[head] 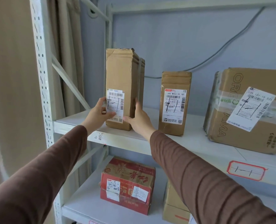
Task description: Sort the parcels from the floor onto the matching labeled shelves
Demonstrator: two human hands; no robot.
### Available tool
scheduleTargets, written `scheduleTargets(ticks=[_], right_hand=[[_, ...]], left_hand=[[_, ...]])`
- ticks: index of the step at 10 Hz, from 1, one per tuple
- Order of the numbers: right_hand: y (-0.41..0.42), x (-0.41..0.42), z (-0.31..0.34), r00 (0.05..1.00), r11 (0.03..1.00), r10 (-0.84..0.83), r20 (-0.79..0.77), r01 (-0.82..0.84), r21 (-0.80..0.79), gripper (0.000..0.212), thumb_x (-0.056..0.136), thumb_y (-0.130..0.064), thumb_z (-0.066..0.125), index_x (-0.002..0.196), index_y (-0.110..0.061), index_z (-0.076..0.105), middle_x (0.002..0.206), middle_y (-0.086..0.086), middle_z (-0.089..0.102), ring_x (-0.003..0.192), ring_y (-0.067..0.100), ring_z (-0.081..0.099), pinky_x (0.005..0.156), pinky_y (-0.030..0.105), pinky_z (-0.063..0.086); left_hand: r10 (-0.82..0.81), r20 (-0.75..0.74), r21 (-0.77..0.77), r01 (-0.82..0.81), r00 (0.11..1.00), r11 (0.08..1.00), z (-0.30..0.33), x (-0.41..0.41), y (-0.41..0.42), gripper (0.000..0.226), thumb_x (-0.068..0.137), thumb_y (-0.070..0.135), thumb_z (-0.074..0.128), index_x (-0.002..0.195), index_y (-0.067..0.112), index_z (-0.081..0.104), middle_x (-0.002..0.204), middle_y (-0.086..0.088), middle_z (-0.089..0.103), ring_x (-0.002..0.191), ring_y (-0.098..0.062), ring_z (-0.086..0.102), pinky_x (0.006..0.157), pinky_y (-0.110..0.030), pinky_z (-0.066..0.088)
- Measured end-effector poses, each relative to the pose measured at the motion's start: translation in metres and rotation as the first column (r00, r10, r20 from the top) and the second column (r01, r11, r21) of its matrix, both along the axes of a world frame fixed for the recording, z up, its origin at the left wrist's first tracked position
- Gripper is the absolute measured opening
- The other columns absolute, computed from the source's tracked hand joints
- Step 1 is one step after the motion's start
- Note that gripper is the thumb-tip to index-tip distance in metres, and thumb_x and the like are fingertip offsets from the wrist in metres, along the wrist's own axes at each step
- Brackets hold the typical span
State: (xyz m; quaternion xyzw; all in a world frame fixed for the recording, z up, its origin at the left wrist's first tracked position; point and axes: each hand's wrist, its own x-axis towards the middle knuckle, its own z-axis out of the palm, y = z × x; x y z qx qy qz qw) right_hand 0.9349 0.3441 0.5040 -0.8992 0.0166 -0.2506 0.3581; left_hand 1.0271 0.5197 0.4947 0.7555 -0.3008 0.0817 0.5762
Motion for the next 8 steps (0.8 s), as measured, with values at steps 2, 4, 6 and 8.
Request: scheduleTargets(ticks=[2, 4, 6, 8], right_hand=[[-0.004, 0.016, 0.003, 1.000, 1.000, -0.019, 0.006, 0.019, 0.002, 0.099, 0.095, -0.028, 0.073, 0.164, -0.021, 0.003, 0.160, 0.010, 0.041, 0.142, 0.031, 0.047, 0.115, 0.042, 0.039], [-0.004, 0.023, 0.004, 0.999, 0.999, -0.037, -0.003, 0.037, 0.003, 0.097, 0.096, -0.026, 0.072, 0.164, -0.020, 0.003, 0.162, 0.009, 0.039, 0.144, 0.031, 0.043, 0.117, 0.042, 0.037], [-0.004, 0.020, 0.001, 0.999, 0.999, -0.038, -0.010, 0.038, 0.014, 0.098, 0.095, -0.028, 0.072, 0.164, -0.022, 0.003, 0.162, 0.008, 0.039, 0.144, 0.031, 0.044, 0.117, 0.044, 0.039], [-0.005, -0.008, 0.000, 0.995, 0.998, 0.043, 0.087, -0.046, 0.035, 0.098, 0.095, -0.031, 0.072, 0.164, -0.025, 0.004, 0.170, 0.003, 0.020, 0.154, 0.023, 0.028, 0.123, 0.042, 0.029]], left_hand=[[-0.002, -0.015, 0.015, 0.002, 1.000, 1.000, 0.001, 0.021, -0.006, 0.069, 0.093, 0.017, 0.074, 0.149, 0.027, 0.033, 0.115, -0.005, 0.074, 0.098, -0.023, 0.075, 0.095, -0.048, 0.059], [-0.013, -0.038, 0.019, 0.013, 0.999, 1.000, 0.002, 0.032, -0.011, 0.069, 0.095, 0.016, 0.072, 0.150, 0.026, 0.031, 0.119, -0.003, 0.073, 0.102, -0.021, 0.074, 0.096, -0.049, 0.058], [-0.006, -0.049, 0.038, 0.008, 0.999, 0.999, -0.001, 0.026, -0.010, 0.076, 0.095, 0.019, 0.071, 0.155, 0.027, 0.025, 0.130, -0.001, 0.066, 0.108, -0.016, 0.070, 0.088, -0.027, 0.059], [0.130, 0.026, 0.002, -0.130, 0.991, 0.992, -0.006, 0.010, 0.006, 0.092, 0.089, 0.027, 0.078, 0.160, 0.025, 0.019, 0.165, -0.009, 0.031, 0.148, -0.027, 0.037, 0.120, -0.048, 0.035]])
